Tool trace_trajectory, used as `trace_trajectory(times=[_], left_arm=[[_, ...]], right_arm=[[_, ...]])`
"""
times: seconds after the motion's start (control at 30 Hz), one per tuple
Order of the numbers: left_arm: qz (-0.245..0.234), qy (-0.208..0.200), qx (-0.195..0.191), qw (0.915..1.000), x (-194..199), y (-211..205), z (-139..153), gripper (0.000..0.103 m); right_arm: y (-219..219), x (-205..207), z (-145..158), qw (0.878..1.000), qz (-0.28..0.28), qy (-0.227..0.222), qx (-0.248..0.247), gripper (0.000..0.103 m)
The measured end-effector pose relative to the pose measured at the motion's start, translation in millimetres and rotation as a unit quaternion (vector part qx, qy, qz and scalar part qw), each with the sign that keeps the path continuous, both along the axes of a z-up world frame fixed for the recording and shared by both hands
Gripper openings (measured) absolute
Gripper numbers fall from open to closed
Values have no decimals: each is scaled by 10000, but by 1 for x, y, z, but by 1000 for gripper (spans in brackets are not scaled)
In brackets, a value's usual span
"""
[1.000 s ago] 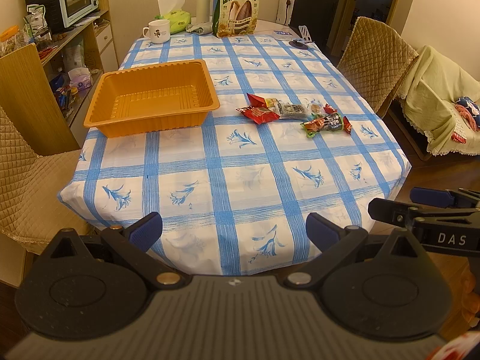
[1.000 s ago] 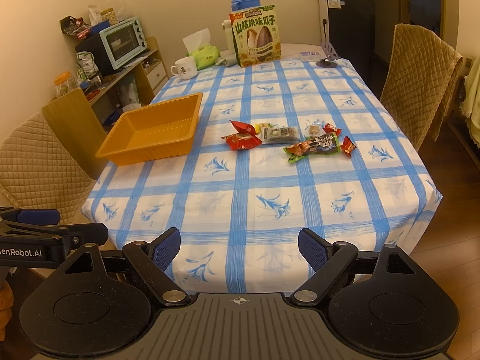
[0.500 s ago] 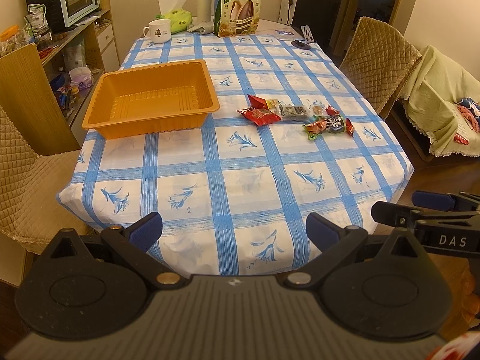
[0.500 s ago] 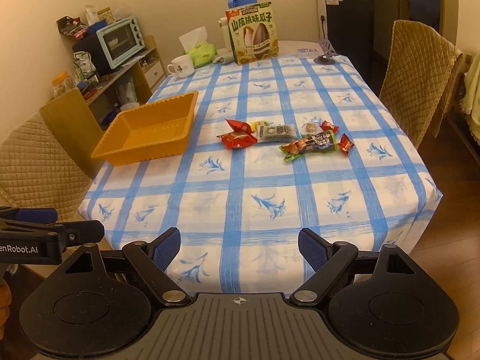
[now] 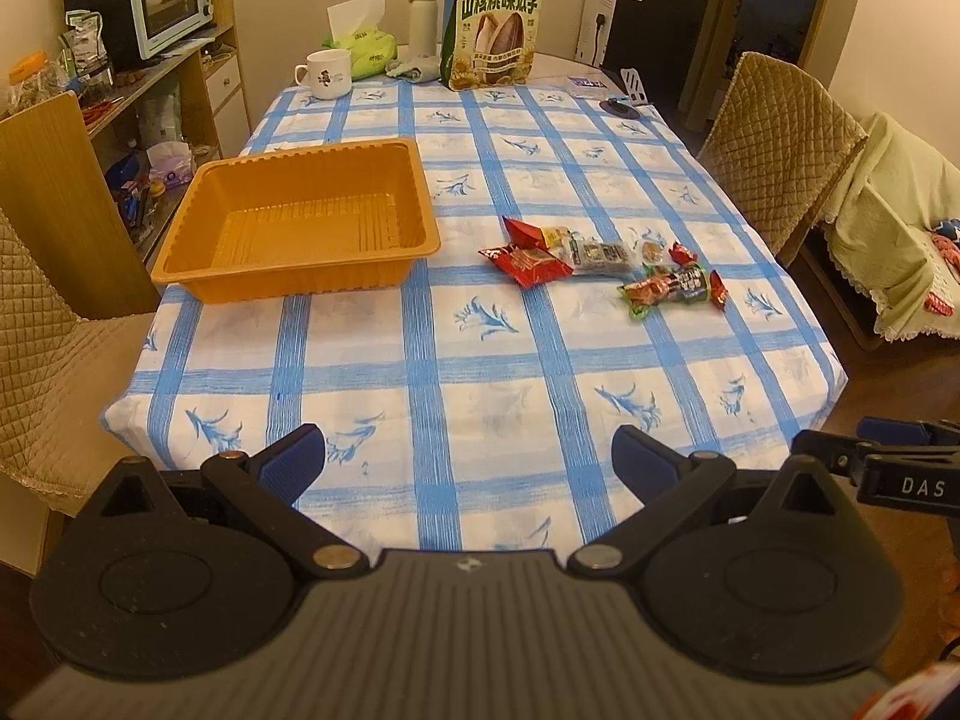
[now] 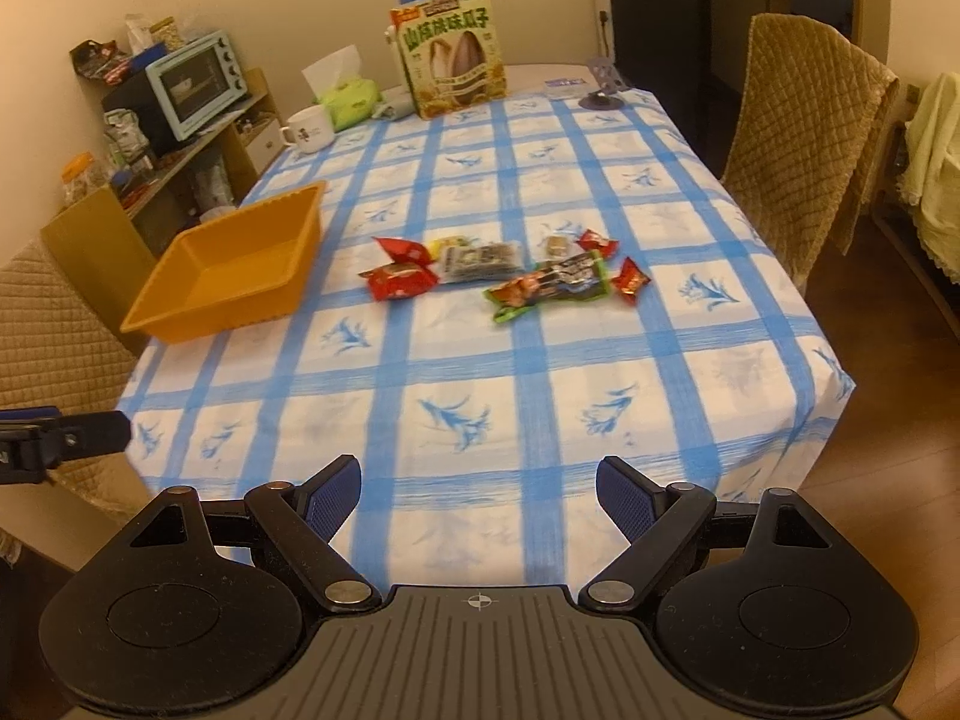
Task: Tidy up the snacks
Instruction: 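Move the right tool toward the snacks and open its fingers around a red candy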
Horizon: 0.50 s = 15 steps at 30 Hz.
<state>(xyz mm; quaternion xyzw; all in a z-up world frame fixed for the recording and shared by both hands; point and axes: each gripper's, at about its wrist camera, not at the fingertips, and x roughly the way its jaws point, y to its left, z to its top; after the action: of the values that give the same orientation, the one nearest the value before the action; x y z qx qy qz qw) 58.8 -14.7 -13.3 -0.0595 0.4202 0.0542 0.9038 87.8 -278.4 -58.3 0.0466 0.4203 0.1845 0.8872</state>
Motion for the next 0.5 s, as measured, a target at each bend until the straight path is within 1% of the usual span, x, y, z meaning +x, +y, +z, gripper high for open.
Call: trace_trajectory(times=[0.23, 0.5], left_arm=[[204, -68, 54, 9998, 26, -8, -6, 102], [363, -215, 143, 9990, 54, -28, -15, 102]], right_arm=[[-35, 36, -15, 9998, -173, 72, -59, 85], [-71, 78, -31, 9996, -222, 156, -9, 85]])
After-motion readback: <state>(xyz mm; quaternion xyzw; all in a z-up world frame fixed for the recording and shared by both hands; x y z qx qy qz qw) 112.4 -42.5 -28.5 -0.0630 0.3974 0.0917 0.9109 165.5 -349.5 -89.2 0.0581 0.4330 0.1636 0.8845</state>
